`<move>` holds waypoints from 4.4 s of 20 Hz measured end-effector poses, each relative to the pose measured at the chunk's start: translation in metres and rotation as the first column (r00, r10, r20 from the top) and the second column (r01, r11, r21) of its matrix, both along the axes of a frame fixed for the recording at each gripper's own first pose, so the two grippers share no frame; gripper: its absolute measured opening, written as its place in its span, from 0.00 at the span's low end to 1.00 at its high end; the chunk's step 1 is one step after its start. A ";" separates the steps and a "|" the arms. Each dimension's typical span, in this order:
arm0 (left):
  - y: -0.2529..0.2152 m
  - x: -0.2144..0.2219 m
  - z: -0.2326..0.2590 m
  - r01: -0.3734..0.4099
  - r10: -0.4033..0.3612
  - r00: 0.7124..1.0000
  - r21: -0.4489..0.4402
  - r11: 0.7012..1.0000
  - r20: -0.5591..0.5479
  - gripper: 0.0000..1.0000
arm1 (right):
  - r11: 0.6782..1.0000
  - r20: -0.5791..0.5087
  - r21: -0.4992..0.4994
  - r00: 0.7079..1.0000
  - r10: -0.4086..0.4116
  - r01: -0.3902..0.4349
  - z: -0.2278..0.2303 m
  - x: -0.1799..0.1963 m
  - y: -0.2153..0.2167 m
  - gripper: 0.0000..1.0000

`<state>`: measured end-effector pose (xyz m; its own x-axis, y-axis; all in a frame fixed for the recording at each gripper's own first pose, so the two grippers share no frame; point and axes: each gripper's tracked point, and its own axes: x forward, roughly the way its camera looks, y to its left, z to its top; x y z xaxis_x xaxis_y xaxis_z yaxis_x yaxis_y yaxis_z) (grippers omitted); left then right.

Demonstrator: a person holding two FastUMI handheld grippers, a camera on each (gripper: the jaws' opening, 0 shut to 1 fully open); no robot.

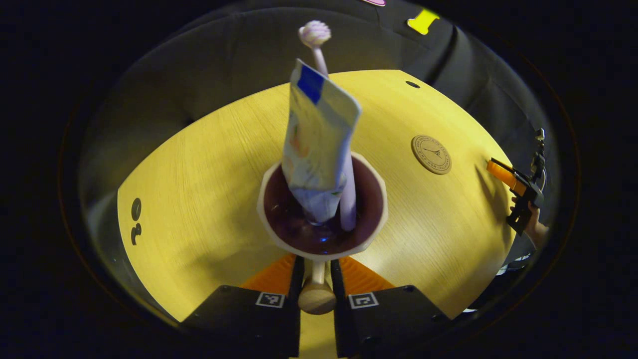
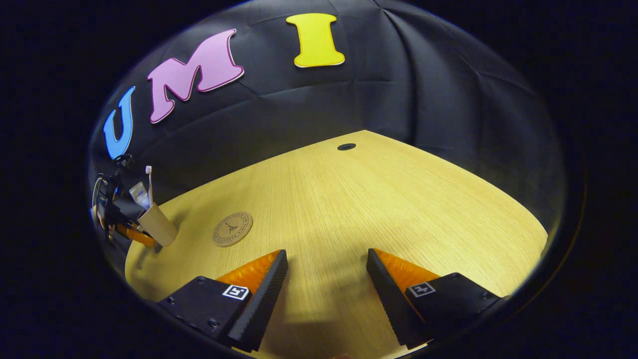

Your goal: Put the toothbrush and toothpaste on the desktop into the cup, then pick up the cup and place it on the coaster on the desktop.

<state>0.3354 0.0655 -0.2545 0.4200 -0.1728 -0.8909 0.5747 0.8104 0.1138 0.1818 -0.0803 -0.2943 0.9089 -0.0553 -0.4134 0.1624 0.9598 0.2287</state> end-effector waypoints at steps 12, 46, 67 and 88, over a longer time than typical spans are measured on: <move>-0.011 -0.005 0.018 -0.125 0.128 0.984 -0.031 0.992 0.122 0.28 | 1.000 0.003 0.008 1.000 -0.001 0.001 0.007 -0.006 -0.024 0.98; -0.245 -0.016 -0.003 0.206 -0.210 0.976 0.052 0.977 0.063 0.38 | 0.993 -0.020 0.066 0.995 0.097 -0.096 0.011 -0.020 -0.026 0.98; -0.131 -0.210 0.232 -0.041 0.248 0.794 -0.358 0.933 0.555 0.98 | 0.980 0.119 -0.087 0.975 0.188 -0.179 0.212 -0.132 0.036 0.98; -0.021 -0.416 0.209 -0.225 0.541 0.565 -0.515 0.827 0.623 0.98 | 0.980 0.189 -0.082 0.963 0.192 -0.179 0.225 -0.298 0.102 0.98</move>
<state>-0.0806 0.0445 -0.0460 0.9835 -0.0500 -0.1738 0.0521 0.9986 0.0075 -0.1159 0.0217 -0.0689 0.9682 0.1014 -0.2285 -0.0614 0.9825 0.1757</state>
